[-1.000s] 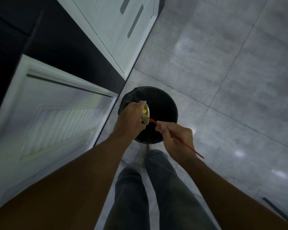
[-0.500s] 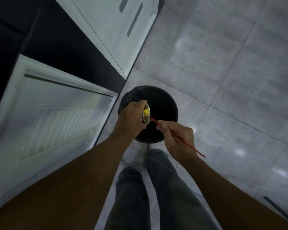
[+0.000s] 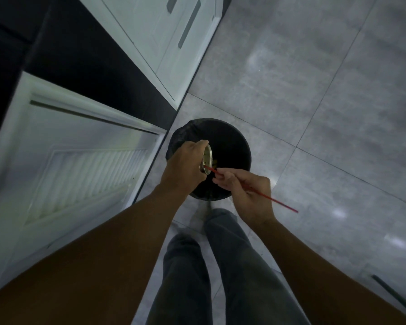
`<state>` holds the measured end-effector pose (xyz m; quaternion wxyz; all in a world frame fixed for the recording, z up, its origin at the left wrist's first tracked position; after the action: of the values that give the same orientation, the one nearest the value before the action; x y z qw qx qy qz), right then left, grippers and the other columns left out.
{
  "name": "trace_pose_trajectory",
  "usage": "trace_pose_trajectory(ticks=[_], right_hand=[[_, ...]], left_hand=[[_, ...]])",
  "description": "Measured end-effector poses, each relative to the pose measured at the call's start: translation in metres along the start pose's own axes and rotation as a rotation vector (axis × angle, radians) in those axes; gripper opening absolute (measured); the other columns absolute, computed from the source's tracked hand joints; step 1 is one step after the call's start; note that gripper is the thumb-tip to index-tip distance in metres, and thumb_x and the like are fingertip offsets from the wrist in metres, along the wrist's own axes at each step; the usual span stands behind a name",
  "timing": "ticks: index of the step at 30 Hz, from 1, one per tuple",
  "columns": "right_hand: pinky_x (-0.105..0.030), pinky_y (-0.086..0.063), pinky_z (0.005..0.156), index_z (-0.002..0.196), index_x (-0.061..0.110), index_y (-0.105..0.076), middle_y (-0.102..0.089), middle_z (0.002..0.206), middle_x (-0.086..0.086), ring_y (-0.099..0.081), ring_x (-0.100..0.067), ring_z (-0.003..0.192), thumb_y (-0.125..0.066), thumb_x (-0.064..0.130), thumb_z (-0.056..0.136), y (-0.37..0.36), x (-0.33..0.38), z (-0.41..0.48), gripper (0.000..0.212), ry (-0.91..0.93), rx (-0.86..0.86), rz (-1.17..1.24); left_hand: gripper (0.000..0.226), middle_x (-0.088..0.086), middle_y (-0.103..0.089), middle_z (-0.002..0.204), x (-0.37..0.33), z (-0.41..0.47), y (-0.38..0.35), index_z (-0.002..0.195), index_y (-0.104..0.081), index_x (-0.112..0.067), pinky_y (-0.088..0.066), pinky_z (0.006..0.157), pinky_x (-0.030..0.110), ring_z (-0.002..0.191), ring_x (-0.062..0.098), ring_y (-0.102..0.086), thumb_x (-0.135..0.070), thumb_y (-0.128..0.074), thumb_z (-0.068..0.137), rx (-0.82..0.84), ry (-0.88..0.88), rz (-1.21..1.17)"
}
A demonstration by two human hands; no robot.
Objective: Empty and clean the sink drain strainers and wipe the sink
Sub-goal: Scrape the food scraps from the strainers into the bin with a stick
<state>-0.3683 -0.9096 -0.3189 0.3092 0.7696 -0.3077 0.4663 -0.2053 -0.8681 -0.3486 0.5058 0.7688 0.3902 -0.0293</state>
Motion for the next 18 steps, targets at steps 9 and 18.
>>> trace_pose_trajectory(ticks=[9, 18], right_hand=[[-0.037, -0.062, 0.087, 0.113, 0.004, -0.073, -0.077, 0.102, -0.005, -0.075, -0.010, 0.094, -0.056, 0.022, 0.099, 0.020, -0.010, -0.001, 0.028, -0.041, -0.117, -0.044], [-0.031, -0.061, 0.088, 0.110, 0.020, -0.073, -0.077, 0.099, 0.005, -0.074, -0.004, 0.093, -0.057, 0.023, 0.098, 0.001, -0.015, -0.006, 0.020, -0.079, -0.015, -0.054]], left_hand=[[0.088, 0.011, -0.055, 0.137, 0.001, -0.003, 0.005, 0.148, -0.043, -0.016, -0.044, 0.099, 0.028, 0.127, 0.026, -0.054, -0.019, -0.087, 0.071, -0.002, -0.018, -0.007], [0.090, 0.013, -0.056, 0.138, -0.005, -0.005, 0.004, 0.148, -0.042, -0.014, -0.047, 0.102, 0.033, 0.128, 0.028, -0.054, -0.021, -0.088, 0.071, -0.003, -0.015, 0.012]])
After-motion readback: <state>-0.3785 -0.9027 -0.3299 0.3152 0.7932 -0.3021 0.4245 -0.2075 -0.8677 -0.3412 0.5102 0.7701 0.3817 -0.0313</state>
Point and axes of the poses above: each hand's wrist, its own z-axis towards the middle knuckle, its own y-axis out of the back of the hand, x = y × z, the point moved 4 cm from there along z, towards the middle knuckle
